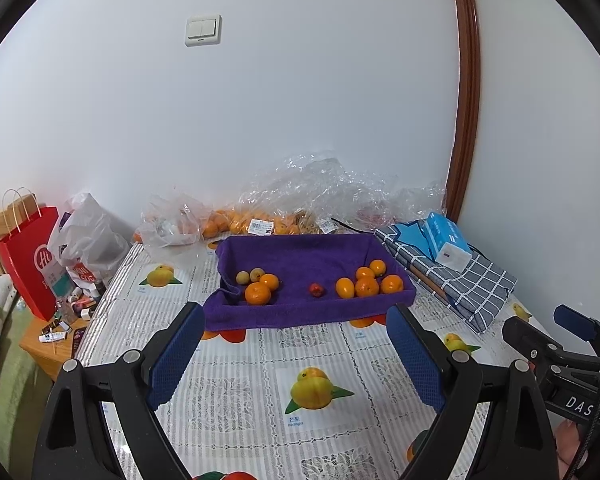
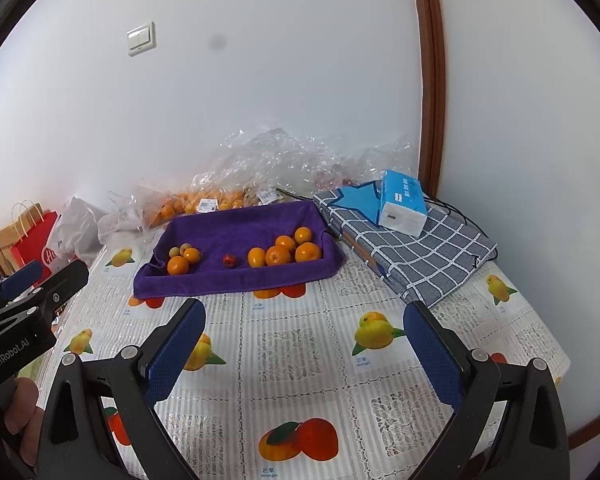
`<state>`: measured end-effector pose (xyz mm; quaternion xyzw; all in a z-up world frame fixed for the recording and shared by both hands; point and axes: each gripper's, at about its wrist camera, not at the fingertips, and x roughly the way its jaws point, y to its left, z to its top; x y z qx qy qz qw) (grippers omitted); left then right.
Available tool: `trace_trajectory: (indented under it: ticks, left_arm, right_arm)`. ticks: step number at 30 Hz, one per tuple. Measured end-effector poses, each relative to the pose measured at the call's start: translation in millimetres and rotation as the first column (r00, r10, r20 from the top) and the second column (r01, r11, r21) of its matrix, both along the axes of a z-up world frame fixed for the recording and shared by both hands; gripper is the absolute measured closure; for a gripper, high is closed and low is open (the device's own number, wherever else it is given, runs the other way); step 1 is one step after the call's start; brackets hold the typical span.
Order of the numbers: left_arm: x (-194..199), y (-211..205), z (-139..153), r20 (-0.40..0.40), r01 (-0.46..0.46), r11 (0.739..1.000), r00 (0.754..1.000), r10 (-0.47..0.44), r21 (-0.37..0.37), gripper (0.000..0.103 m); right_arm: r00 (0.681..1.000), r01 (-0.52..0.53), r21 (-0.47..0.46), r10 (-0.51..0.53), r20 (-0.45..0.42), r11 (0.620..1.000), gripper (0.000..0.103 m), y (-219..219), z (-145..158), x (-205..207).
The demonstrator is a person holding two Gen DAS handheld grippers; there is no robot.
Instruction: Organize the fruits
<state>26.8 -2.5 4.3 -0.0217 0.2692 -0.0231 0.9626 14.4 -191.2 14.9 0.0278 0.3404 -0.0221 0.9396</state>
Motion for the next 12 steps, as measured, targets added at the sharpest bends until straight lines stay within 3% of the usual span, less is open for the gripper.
trace_trajectory:
  ticks: [12]
  left_arm:
    - [1.5,0.2,2.1,0.002,0.007,1.0,1.0,-0.007,0.004,0.011]
  right_arm:
    - [1.0,0.002,0.002,-0.002,-0.001,1.0,0.005,-0.4,-0.1,-1.0]
